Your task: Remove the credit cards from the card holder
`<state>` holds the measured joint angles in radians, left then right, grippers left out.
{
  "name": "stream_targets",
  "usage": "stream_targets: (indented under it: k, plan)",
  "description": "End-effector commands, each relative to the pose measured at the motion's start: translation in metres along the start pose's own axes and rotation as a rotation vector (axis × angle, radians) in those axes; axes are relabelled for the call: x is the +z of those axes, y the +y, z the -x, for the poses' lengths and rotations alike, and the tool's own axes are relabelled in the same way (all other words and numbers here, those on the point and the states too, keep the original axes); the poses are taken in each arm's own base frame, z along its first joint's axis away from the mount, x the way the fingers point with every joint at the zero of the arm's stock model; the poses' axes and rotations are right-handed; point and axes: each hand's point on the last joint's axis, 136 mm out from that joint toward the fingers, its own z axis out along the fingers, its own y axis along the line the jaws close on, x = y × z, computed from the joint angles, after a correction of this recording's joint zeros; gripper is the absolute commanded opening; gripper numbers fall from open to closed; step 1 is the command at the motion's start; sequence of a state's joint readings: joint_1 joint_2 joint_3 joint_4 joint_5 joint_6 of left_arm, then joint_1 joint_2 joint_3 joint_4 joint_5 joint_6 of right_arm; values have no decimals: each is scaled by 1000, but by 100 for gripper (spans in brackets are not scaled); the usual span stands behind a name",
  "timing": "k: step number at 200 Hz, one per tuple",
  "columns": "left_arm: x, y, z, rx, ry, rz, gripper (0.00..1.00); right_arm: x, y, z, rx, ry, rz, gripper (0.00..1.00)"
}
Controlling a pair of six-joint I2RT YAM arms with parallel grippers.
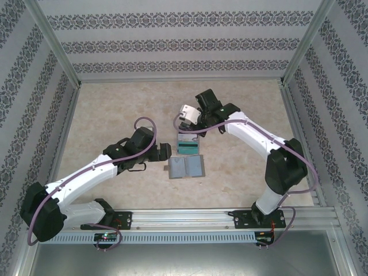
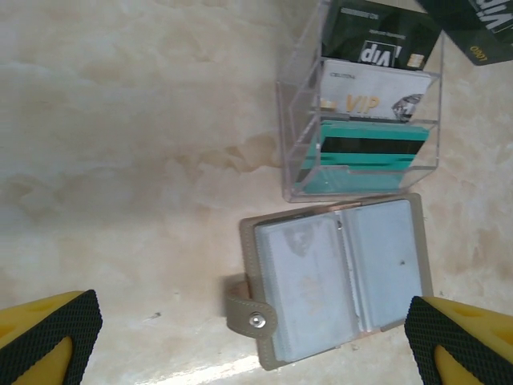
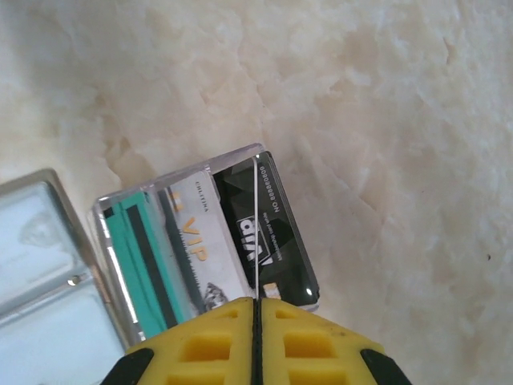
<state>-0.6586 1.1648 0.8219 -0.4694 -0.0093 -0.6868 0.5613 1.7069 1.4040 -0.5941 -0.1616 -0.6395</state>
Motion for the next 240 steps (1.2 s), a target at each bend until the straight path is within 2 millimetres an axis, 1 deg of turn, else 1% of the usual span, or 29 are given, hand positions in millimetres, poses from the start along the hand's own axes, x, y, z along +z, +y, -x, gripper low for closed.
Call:
stream_targets:
  k: [1, 61, 99, 110, 120, 134, 144, 148, 174, 198, 210, 220, 232, 240]
  plan:
    - [-3, 18, -3, -22, -2, 63, 100, 8, 0, -1, -132, 63, 7, 0]
    - [-3, 27, -7, -37, 11, 91, 100, 41, -1, -18, -159, 139, 14, 0]
    - [-2, 28, -9, -43, 16, 88, 100, 50, -7, -19, -143, 145, 3, 0]
    - [-2, 29, -10, -46, 18, 88, 100, 51, -9, -19, -132, 147, 0, 7]
    - [-2, 29, -10, -46, 19, 88, 100, 53, -12, -19, -115, 149, -8, 17]
    - [-1, 29, -11, -48, 22, 87, 100, 51, -19, -16, -83, 138, -32, 20]
    - [-2, 29, -11, -49, 20, 85, 100, 49, -26, -14, -56, 130, -53, 26]
    - [-2, 29, -11, -49, 20, 85, 100, 48, -29, -14, -45, 131, -62, 27]
    - [0, 28, -11, -52, 20, 77, 100, 32, -44, -6, 41, 87, -113, 27]
    - [3, 26, -12, -53, 25, 70, 100, 20, -47, -6, 112, 56, -133, 28]
    - [5, 25, -13, -49, 32, 66, 100, 19, -44, -10, 129, 54, -120, 27]
    - [7, 24, -13, -49, 37, 63, 100, 20, -35, -12, 127, 54, -91, 28]
    - [8, 23, -13, -47, 42, 61, 100, 22, -22, -13, 107, 52, -55, 32]
    - [8, 22, -14, -47, 44, 59, 100, 24, -13, -12, 85, 51, -38, 37]
